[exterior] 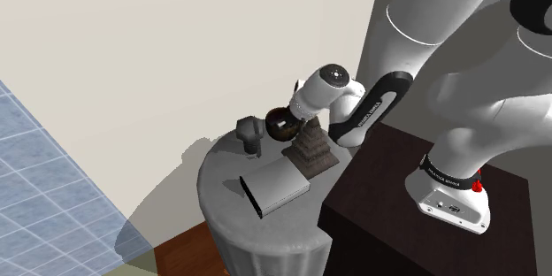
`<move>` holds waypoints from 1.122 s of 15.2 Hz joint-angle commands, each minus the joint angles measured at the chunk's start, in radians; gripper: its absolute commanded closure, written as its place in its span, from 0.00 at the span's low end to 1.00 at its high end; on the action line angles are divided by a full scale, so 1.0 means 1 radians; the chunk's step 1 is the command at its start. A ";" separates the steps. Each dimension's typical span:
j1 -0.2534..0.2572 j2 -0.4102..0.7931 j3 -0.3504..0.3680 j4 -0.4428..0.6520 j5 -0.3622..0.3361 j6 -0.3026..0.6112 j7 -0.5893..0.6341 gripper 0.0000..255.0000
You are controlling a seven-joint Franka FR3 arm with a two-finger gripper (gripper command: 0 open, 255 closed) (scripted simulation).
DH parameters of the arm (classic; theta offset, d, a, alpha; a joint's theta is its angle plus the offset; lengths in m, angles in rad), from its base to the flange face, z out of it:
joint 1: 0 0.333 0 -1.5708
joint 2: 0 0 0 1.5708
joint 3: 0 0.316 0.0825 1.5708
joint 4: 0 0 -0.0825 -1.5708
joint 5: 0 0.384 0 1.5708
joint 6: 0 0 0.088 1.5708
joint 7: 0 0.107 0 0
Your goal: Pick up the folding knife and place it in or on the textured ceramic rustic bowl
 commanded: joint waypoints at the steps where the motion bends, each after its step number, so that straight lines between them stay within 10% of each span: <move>1: -0.189 -0.092 0.191 0.065 0.006 0.065 0.059 0.00; 6: -0.352 -0.343 0.355 0.243 0.062 0.156 0.178 0.00; 17: -0.494 -0.520 0.450 0.422 0.075 0.187 0.229 0.00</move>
